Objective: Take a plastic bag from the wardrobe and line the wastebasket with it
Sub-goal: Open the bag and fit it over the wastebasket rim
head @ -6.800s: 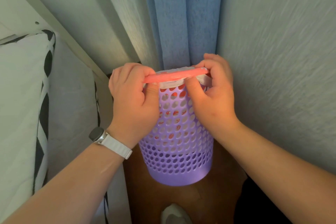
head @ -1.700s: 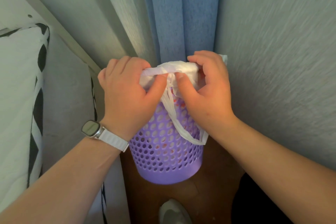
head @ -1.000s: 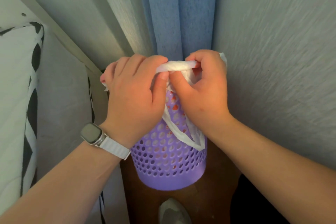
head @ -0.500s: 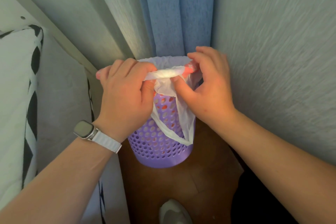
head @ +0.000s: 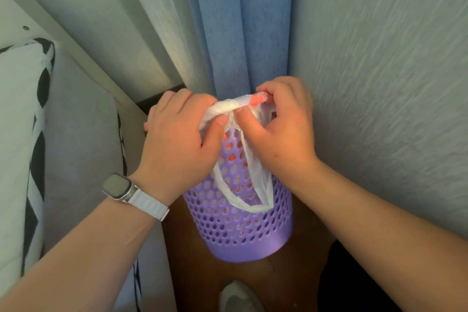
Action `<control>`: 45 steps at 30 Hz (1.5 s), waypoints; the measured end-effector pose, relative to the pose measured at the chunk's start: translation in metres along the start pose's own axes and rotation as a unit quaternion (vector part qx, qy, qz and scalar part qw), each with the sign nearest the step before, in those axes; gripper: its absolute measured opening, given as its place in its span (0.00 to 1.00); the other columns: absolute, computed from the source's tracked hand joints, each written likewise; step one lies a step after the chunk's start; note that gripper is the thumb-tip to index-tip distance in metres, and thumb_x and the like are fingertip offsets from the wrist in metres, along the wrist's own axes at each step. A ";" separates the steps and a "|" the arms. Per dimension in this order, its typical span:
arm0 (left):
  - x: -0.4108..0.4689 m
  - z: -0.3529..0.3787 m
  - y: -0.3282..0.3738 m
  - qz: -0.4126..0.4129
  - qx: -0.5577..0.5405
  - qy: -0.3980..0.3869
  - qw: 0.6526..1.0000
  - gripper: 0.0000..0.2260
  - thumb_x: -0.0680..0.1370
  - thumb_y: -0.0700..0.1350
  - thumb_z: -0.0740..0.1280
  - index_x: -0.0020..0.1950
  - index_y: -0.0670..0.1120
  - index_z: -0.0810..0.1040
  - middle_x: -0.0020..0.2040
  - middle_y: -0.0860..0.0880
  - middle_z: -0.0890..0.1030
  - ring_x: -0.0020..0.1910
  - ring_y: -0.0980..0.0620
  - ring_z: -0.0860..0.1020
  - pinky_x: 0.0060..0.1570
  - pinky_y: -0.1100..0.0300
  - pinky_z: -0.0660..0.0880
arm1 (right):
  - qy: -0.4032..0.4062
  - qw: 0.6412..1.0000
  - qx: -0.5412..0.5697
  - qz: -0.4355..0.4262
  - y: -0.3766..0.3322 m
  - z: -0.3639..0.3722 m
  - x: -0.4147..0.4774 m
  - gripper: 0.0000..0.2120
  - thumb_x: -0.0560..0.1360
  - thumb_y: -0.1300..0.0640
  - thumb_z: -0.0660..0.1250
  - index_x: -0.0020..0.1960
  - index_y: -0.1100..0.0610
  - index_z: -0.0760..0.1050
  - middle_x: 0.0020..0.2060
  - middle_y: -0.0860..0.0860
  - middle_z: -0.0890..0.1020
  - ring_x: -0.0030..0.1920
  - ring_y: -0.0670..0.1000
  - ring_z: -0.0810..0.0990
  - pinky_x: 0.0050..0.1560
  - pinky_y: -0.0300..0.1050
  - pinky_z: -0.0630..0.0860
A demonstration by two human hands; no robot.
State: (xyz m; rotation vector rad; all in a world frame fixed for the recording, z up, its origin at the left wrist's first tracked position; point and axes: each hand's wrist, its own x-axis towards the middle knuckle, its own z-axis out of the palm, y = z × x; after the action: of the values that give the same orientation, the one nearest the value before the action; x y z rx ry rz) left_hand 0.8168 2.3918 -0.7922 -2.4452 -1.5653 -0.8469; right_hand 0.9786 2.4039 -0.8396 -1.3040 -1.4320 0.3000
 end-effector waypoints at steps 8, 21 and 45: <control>0.001 0.002 -0.022 -0.034 -0.011 0.021 0.999 0.10 0.75 0.48 0.60 0.47 0.45 0.77 0.42 0.48 0.75 0.43 0.43 0.73 0.46 0.48 0.68 | -0.002 0.997 0.083 -0.007 0.010 0.005 -0.002 0.19 0.71 0.52 0.71 0.57 0.60 0.75 0.53 0.52 0.75 0.56 0.53 0.76 0.58 0.53 0.73; 0.002 -0.001 -0.030 -0.011 -0.019 0.040 0.999 0.09 0.76 0.47 0.61 0.44 0.44 0.78 0.40 0.53 0.71 0.41 0.50 0.70 0.44 0.48 0.67 | -0.014 0.979 0.172 0.104 0.008 0.003 0.007 0.04 0.73 0.51 0.68 0.45 0.48 0.73 0.42 0.49 0.77 0.41 0.43 0.76 0.44 0.38 0.73; 0.008 -0.017 0.002 -0.015 -0.090 0.002 0.996 0.14 0.73 0.47 0.63 0.56 0.45 0.79 0.51 0.50 0.79 0.52 0.48 0.77 0.54 0.45 0.73 | -0.009 0.995 0.096 0.004 0.008 0.005 0.007 0.11 0.68 0.50 0.68 0.42 0.58 0.74 0.41 0.49 0.75 0.45 0.53 0.76 0.48 0.58 0.72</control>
State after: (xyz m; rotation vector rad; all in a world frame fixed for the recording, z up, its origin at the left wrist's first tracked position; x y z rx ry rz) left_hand 0.8146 2.3910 -0.7736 -2.5435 -1.5931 -1.0418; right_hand 0.9802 2.4150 -0.8437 -1.1529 -1.3770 0.4456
